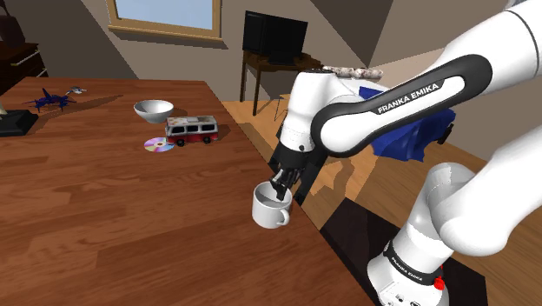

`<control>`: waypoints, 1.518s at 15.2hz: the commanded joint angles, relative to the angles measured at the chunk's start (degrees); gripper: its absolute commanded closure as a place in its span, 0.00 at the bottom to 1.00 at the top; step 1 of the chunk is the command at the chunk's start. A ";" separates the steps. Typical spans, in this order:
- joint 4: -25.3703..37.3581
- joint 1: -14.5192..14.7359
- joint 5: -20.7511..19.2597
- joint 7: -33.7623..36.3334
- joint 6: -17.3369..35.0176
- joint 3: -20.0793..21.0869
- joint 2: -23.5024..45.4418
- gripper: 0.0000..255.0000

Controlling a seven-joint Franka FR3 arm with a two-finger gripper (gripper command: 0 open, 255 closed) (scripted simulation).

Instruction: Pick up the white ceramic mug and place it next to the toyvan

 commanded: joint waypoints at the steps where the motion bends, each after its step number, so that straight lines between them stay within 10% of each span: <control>1: 0.87 -0.05 -0.13 0.07 -1.97 -0.15 -1.09 1.00; 23: 12.81 -0.43 -1.43 1.00 -21.44 -1.56 -8.65 1.00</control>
